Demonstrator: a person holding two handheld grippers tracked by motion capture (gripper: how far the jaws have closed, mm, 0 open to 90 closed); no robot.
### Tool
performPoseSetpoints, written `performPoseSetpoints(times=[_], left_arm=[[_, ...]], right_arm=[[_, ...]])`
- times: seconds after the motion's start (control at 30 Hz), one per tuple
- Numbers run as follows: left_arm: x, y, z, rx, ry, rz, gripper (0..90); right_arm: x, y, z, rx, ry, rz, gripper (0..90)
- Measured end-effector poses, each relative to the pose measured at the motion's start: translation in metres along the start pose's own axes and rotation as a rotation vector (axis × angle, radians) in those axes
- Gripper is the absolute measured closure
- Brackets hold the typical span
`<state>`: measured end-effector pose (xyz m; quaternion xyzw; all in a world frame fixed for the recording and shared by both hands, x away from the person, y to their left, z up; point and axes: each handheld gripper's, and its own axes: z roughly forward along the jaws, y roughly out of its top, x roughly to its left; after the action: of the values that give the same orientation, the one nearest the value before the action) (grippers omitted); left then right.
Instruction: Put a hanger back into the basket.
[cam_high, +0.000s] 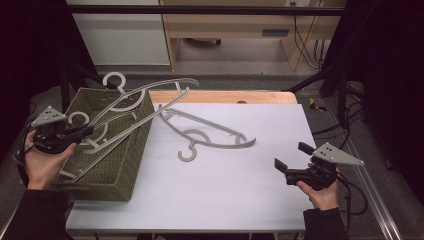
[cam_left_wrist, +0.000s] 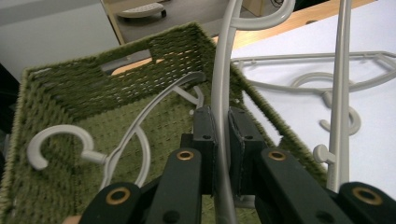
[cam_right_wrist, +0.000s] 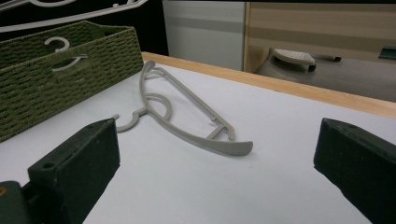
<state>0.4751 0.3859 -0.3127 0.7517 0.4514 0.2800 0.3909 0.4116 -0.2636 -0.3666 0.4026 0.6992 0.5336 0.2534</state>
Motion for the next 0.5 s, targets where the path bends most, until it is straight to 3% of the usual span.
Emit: performPoseSetpoints(times=[0.27, 0.5], left_arm=[[0.023, -0.014, -0.003, 0.019, 0.046, -0.022, 82.5], [0.045, -0.028, -0.008, 0.025, 0.080, -0.070, 82.4]], right_arm=[[0.000, -0.001, 0.001, 0.007, -0.003, 0.000, 0.6], [-0.001, -0.002, 0.003, 0.015, 0.000, 0.000, 0.6]])
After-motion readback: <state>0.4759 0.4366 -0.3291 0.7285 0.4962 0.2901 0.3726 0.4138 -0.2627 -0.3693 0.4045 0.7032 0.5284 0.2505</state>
